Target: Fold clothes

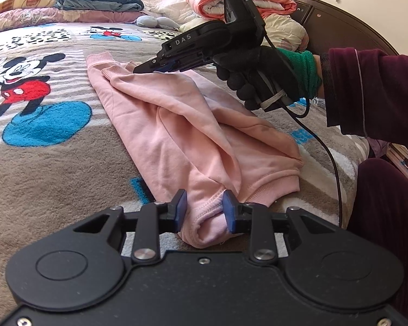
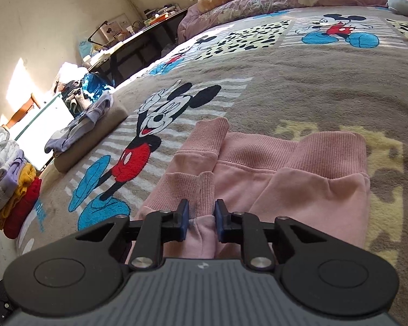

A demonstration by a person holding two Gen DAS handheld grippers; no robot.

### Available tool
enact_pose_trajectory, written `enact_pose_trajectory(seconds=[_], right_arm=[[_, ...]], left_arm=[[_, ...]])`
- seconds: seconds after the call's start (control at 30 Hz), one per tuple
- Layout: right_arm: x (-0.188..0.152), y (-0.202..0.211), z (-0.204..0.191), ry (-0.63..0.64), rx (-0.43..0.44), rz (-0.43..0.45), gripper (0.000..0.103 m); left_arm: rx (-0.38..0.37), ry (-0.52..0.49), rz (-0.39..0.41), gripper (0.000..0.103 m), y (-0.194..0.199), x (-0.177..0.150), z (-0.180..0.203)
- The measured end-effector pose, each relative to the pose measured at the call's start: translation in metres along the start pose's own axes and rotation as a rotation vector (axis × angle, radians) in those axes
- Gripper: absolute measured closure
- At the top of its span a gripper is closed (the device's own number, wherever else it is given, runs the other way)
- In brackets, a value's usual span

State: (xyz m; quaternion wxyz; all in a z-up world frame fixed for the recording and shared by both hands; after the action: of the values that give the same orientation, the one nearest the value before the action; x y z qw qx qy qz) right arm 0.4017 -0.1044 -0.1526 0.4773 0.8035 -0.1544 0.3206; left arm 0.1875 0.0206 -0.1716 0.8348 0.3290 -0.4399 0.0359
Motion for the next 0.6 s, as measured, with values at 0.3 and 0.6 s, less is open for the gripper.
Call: enact_pose_trajectory(seconds=[0.3,0.6], right_arm=[[0.021,0.044,-0.013,0.036,-0.004,0.142,0.088],[0.032,0.048,-0.020,0.025,-0.031,0.189,0.088]], left_arm=[[-0.053,0.020,0.031,0.055,0.011,0.000,0.005],[-0.066,-0.070,0.041,0.054,0.013,-0.002,0.022]])
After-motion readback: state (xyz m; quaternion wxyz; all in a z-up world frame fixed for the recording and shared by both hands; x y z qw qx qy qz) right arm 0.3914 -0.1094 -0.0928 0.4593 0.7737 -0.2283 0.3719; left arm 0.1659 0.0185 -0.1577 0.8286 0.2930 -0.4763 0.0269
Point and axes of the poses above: each gripper's, at about its wrist camera, not at the fingertips, and y roughly against the way its jaws point, z to its right, x to its top, the point moved 8 cm from there along -y, roughly the way its jaws point, and after that the axes turned 12 degrees about -x, right-handed, at the moved point
